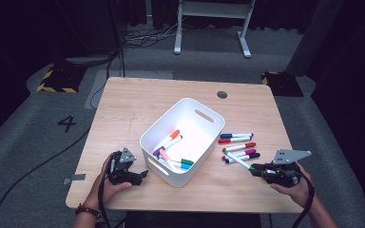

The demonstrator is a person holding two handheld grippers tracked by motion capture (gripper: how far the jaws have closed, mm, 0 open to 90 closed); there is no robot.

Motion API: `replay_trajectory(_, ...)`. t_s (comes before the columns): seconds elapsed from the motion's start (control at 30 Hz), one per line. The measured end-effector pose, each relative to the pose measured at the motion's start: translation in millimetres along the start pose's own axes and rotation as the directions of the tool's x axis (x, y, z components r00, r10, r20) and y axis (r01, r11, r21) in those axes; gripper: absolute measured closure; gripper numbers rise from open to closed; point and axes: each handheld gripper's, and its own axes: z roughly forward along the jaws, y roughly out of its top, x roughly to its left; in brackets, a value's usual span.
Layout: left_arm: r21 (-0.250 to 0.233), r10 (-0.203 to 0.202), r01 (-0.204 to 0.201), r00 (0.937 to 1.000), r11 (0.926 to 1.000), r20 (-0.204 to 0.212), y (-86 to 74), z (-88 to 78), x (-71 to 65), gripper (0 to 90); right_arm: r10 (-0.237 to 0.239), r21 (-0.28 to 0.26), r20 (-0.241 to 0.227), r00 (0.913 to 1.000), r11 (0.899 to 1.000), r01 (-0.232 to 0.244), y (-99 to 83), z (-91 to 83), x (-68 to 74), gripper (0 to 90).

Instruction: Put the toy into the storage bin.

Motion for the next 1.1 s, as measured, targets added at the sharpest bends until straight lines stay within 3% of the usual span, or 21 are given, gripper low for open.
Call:
replay_trajectory(0.23,0.000,0.000,0.000,1.0000,1.0000,0.000,0.0,0.0,0.0,9.2,-0.046,-0.109,0.009,0.9989,0.993,0.047,40.7,-21.7,0.0,75.0)
replay_trajectory(0.4,0.000,0.001,-0.001,1.0000,1.0000,-0.001,0.0,0.0,0.0,9.2,-0.076,-0.147,-0.005,0.9971,0.986,0.075,75.8,-22.0,-1.4,75.0)
replay_trajectory(0.57,0.000,0.000,0.000,1.0000,1.0000,0.000,0.0,0.0,0.0,9.2,-0.104,-0.099,-0.005,0.9946,0.990,0.103,114.0,0.8,-0.8,75.0)
replay_trajectory(0.77,-0.003,0.000,0.000,1.0000,1.0000,-0.002,-0.1,0.2,-0.1,9.2,-0.104,-0.077,-0.034,0.9940,0.992,0.102,144.0,28.4,3.0,75.0)
replay_trajectory(0.93,0.000,0.000,0.000,1.0000,1.0000,0.000,0.0,0.0,0.0,9.2,-0.118,-0.011,-0.038,0.9923,0.993,0.118,167.3,53.3,8.2,75.0)
replay_trajectory(1.1,-0.003,0.000,0.000,1.0000,1.0000,-0.002,-0.1,0.1,-0.1,9.3,-0.074,0.048,-0.049,0.9960,0.996,0.077,182.0,75.8,6.9,75.0)
